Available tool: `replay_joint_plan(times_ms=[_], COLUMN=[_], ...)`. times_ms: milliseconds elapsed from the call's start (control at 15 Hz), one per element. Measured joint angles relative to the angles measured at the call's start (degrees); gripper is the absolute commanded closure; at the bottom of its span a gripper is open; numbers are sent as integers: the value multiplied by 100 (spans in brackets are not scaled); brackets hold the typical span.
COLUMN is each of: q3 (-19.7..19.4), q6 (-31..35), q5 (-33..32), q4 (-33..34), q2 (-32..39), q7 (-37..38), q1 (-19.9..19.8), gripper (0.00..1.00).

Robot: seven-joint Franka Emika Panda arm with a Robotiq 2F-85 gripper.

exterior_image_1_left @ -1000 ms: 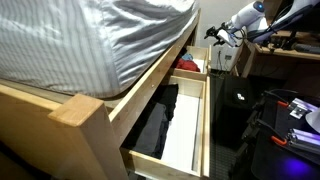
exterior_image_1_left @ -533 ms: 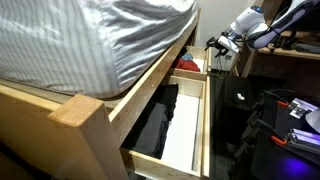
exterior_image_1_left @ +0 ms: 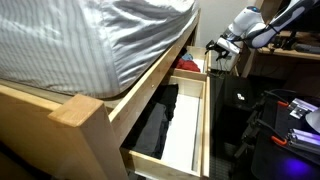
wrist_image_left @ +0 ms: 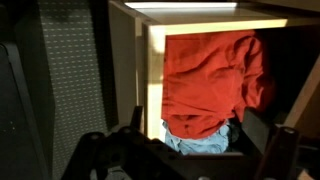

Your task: Open the left top drawer then close the right top drawer

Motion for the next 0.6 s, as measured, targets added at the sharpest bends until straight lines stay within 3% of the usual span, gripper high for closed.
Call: replay_joint_plan(times_ms=[67,267,400,600], q3=[-251,-357,-845,-898], q6=[3,-656,-641,-642], q5=[501,1282,2260,2330], q4=[-65,-301,-372,-362], q2=[-64,-105,-328,-388], q7=[-331,-883,-1470,-1470], q1=[204,371,846,975], gripper=[0,0,0,0])
